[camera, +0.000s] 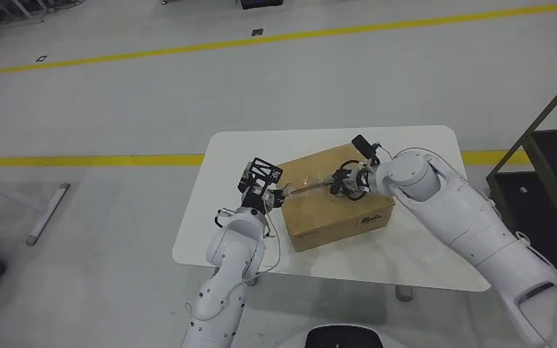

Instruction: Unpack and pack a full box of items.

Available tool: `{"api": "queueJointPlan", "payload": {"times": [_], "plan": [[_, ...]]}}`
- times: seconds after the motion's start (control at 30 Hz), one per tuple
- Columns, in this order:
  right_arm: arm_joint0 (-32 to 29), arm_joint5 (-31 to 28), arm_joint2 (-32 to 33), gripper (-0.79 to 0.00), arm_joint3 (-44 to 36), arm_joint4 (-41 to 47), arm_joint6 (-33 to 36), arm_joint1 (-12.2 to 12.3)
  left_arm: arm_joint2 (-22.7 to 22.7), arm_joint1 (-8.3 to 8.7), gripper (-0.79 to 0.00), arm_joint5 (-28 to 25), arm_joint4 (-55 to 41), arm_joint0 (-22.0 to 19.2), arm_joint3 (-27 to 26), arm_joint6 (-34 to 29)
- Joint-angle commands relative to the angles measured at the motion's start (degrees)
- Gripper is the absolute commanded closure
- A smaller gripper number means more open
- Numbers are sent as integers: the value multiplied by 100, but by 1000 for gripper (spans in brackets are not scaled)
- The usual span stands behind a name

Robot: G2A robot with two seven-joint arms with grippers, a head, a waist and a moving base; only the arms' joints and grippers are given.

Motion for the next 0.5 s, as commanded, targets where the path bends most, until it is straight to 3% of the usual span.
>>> {"api": "queueJointPlan", "payload": {"times": [0.0,0.03,0.07,0.47], "plan": [[15,46,1,-114,17,-28,-58,-16,0,0,-785,-4,-2,-2,-1,-1],[22,52,11,-99,17,-22,-72,-23,1,1,-785,-2,1,-3,-5,6],[34,65,25,-3,33,-43,-104,-26,2,1,-785,0,2,-2,-5,7],[-142,298,429,0,-424,-360,-357,82,23,2,-785,-18,12,1,-33,-7]]}}
